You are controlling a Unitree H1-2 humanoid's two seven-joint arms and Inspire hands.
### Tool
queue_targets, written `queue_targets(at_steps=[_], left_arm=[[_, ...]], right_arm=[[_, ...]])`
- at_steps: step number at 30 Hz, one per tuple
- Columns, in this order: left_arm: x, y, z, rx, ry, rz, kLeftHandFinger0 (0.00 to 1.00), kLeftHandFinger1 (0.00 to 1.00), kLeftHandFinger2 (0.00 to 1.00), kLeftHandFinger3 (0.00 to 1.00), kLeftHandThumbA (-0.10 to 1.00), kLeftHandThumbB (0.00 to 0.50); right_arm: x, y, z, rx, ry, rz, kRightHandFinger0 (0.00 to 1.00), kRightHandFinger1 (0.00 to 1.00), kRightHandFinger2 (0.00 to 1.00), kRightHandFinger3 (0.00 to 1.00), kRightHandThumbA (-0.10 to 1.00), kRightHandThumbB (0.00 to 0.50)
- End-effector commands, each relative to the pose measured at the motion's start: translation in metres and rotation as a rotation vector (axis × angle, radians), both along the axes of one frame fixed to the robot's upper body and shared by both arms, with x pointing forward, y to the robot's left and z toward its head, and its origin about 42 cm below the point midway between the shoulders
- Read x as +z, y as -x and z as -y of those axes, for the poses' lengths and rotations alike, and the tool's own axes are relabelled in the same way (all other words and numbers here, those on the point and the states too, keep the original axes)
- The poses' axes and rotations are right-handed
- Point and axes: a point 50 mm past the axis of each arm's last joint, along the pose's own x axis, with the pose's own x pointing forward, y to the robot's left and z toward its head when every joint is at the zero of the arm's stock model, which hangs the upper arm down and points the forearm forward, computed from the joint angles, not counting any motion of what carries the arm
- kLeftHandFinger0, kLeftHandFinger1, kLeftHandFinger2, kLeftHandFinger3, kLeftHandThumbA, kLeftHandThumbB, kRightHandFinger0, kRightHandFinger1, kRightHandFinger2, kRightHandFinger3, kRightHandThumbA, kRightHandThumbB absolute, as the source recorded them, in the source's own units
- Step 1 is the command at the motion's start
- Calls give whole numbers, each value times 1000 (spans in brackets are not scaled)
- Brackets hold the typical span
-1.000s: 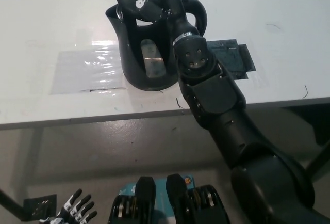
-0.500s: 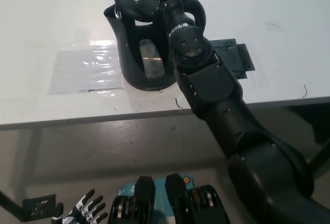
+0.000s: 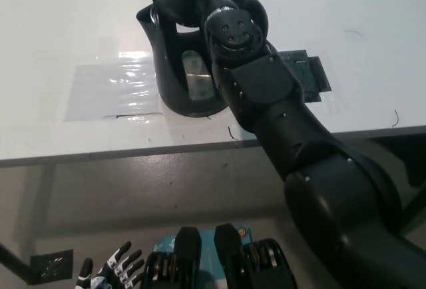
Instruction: The robot uses its right hand to push down on the lid of a kettle kept in the middle of the desk to close it
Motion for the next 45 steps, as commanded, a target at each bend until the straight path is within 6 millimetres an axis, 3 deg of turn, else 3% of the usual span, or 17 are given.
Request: queue_targets(at_steps=[1,5,6,8,10,14,17,18,19,20,22,24,29,37,41,45], left_arm=[[10,-5,7,-9,-1,38,1000,1000,1000,1000,1000,492],[13,-3,6,1,0,43,1000,1000,1000,1000,1000,500],[13,-3,5,2,4,42,1000,1000,1000,1000,1000,500],[12,-3,4,-1,8,45,1000,1000,1000,1000,1000,491],[15,-6,2,0,6,56,1000,1000,1000,1000,1000,488],[17,-10,4,-8,1,68,1000,1000,1000,1000,1000,483],[18,-13,6,-5,11,70,1000,1000,1000,1000,1000,490],[18,-12,6,-6,13,72,1000,1000,1000,1000,1000,489],[18,-12,7,-9,16,73,1000,1000,1000,1000,1000,488],[19,-12,7,-11,17,73,1000,1000,1000,1000,1000,493],[18,-10,8,-15,24,70,1000,1000,1000,1000,1000,494],[19,-9,6,-11,29,74,1000,1000,1000,1000,1000,490],[22,-12,5,-1,40,77,1000,1000,1000,1000,1000,496],[23,-16,5,11,32,85,1000,1000,1000,1000,1000,486],[20,-12,4,13,31,84,1000,1000,1000,1000,1000,478],[18,-6,0,19,29,77,1000,1000,1000,1000,1000,487]], right_arm=[[46,5,-22,71,-56,65,699,738,882,1000,-26,186],[39,6,-26,70,-55,64,806,880,1000,1000,-38,191],[35,6,-26,68,-65,55,856,960,1000,1000,-38,189],[24,5,-20,57,-93,26,849,952,1000,1000,-19,206],[21,5,-20,58,-156,6,926,986,1000,1000,-46,212],[3,9,-25,41,-279,-62,978,1000,1000,1000,-98,172],[-27,18,-35,48,-246,-104,780,824,943,1000,-100,158],[-34,20,-37,46,-222,-108,779,822,941,1000,-100,159],[-49,23,-38,52,-208,-128,846,952,1000,1000,-91,154],[-62,26,-37,47,-178,-134,875,988,1000,1000,-52,157],[-92,34,-34,17,-103,-156,884,974,1000,1000,6,183],[-119,41,-31,14,-35,-176,997,1000,1000,1000,56,180],[-149,52,-24,-2,-2,-174,1000,1000,1000,1000,122,173],[-166,55,-15,-15,21,-192,1000,1000,1000,1000,162,169],[-163,53,-14,-21,20,-185,1000,1000,1000,1000,175,175],[-146,50,-16,-19,-15,-64,1000,1000,1000,1000,236,200]])
